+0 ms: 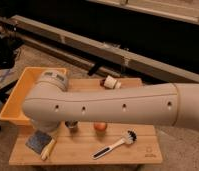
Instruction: Place sponge in tray
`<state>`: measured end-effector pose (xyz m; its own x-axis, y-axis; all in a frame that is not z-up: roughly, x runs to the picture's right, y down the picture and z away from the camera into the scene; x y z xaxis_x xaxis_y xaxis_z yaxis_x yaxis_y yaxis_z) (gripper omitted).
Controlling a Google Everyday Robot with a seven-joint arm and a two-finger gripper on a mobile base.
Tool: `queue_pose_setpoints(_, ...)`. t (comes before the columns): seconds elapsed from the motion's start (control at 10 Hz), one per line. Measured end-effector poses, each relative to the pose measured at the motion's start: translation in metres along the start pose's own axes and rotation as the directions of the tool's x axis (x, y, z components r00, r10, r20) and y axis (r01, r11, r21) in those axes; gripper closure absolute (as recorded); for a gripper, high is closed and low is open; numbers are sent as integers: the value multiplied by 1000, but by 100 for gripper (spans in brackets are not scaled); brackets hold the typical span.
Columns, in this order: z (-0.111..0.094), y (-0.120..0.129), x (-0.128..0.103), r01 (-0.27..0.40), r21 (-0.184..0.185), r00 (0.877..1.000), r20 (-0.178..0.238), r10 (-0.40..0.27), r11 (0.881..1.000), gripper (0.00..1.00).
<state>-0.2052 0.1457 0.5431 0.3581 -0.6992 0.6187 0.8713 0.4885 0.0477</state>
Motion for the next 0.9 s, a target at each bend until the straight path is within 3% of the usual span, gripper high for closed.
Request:
queue_pose_setpoints(0.5,4,-4,4,11,2,1000,-11,-11,1000,100)
queue_pose_setpoints(0.7,15,-17,21,20,11,1000,-21,-20,1000,100)
queue_pose_setpoints(0.9,32,-37,60,27,18,999,-29,-26,999,100)
